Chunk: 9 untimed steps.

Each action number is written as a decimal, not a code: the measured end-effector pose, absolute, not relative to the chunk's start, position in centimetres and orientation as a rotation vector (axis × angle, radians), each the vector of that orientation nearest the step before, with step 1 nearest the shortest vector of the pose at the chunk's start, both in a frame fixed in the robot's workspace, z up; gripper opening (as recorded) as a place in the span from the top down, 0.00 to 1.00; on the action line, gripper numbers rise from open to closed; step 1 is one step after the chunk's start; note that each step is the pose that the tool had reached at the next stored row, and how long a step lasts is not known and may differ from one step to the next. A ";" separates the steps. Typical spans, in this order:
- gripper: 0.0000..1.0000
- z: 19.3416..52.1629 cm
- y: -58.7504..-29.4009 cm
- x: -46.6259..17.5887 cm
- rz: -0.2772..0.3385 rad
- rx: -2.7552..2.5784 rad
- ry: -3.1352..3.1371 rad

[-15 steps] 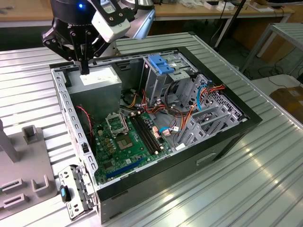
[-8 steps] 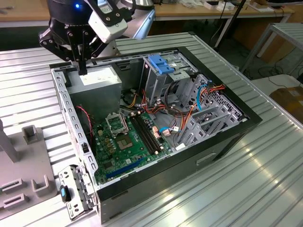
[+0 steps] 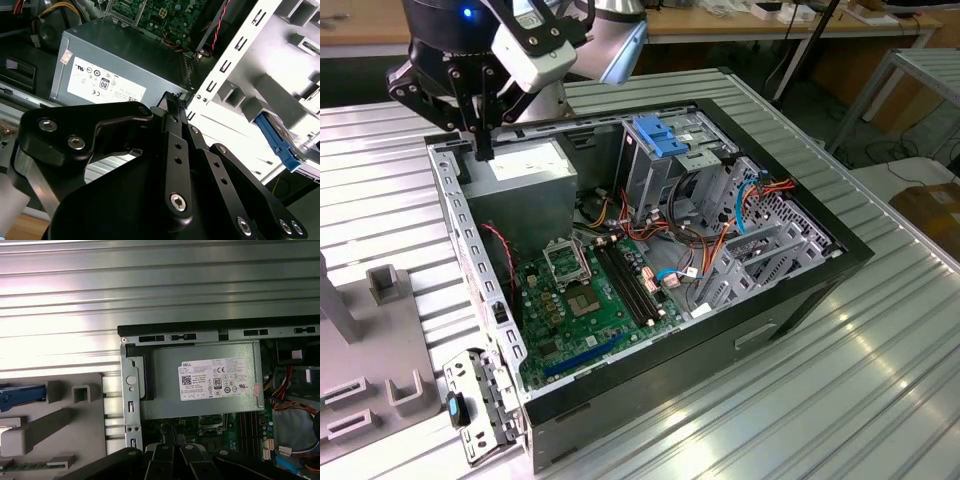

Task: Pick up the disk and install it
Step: 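Reach for the disk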

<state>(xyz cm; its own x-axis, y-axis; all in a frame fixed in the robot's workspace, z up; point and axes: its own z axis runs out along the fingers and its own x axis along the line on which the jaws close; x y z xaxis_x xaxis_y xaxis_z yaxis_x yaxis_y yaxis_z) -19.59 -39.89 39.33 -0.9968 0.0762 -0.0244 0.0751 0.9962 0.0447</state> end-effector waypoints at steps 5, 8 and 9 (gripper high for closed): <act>0.89 39.3 -39.9 -20.3 0.068 0.118 3.113; 0.89 39.3 -39.9 -20.5 0.068 0.118 3.113; 0.89 39.3 -39.9 -20.8 0.068 0.118 3.113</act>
<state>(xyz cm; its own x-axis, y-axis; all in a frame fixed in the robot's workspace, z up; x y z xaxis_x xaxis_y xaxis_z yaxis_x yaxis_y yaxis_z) -20.75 -39.89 39.33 -0.9968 0.0763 -0.0244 0.0751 0.9962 0.0447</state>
